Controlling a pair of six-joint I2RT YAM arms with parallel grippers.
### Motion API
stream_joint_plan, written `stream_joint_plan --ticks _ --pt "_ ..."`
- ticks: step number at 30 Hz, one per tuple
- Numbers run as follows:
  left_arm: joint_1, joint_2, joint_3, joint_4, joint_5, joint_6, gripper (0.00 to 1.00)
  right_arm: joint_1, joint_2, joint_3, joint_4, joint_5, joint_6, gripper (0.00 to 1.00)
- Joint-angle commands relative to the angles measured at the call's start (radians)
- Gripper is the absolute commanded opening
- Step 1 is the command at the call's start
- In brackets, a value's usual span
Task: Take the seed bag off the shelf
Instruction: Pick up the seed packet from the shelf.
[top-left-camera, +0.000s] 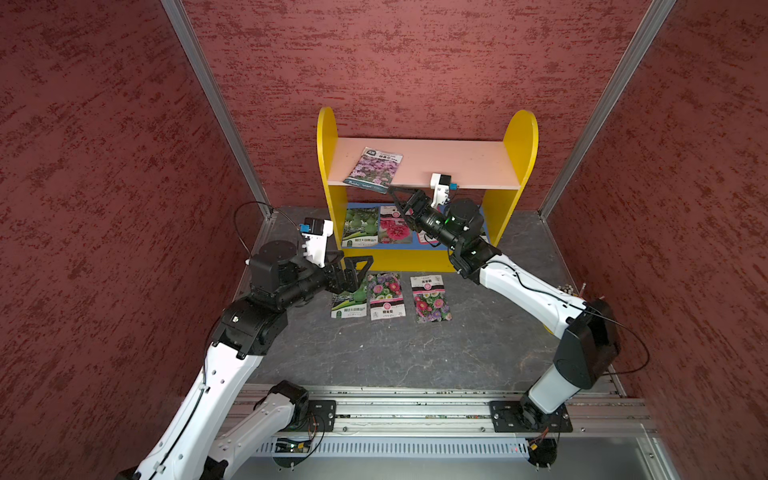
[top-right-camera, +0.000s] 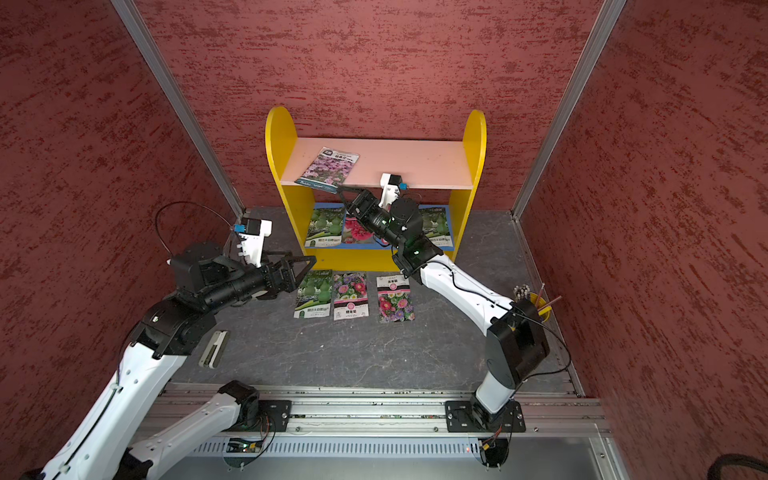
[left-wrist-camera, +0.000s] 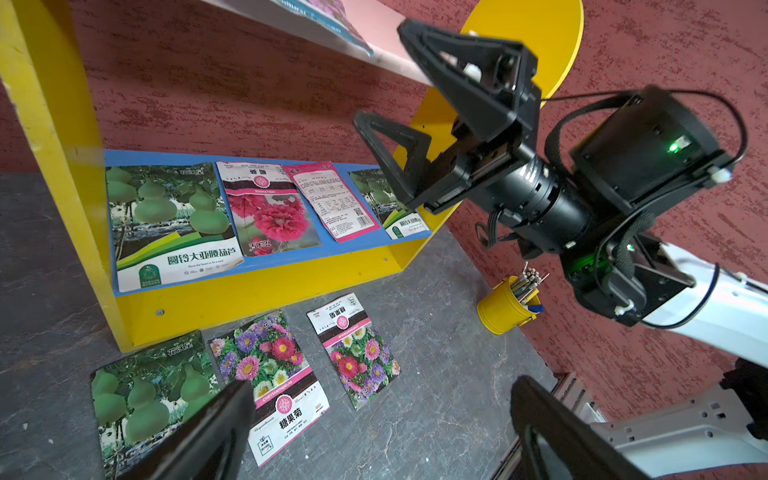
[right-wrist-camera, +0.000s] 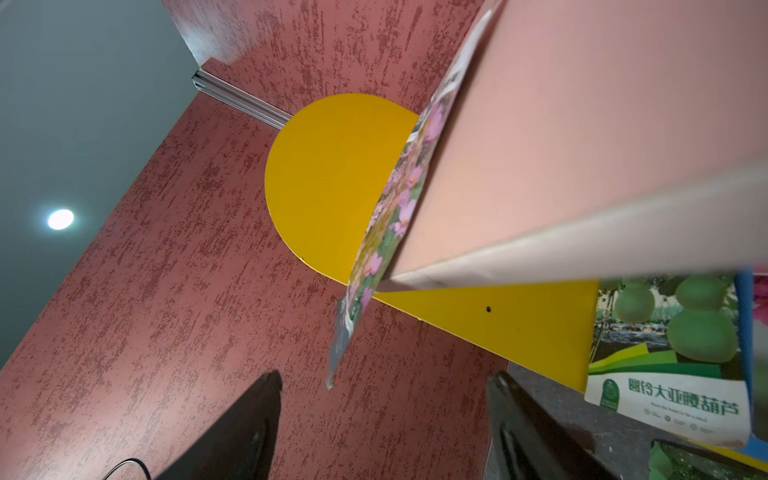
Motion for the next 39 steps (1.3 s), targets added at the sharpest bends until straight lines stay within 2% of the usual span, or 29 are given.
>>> stream_joint_plan --ticks 1,10,24,33,39 --pt "-0.004 0.003 -0.030 0.047 0.030 -0.016 1.00 0.007 -0.014 0.057 -0.028 0.029 -0.029 0.81" --pt "-0.004 -0.014 -0.064 0.076 0.024 -0.015 1.00 0.011 0.042 0.124 -0.046 0.023 -0.012 0.79" --pt "-0.004 -0.015 -0.089 0.087 0.020 -0.015 1.00 0.030 0.138 0.224 -0.041 0.004 0.022 0.68" --pt "-0.003 0.005 -0.109 0.117 0.030 -0.021 1.00 0.032 0.173 0.262 -0.030 -0.012 0.037 0.53" --pt "-0.002 0.007 -0.122 0.130 0.036 -0.029 1.00 0.033 0.184 0.276 -0.031 -0.014 0.039 0.38"
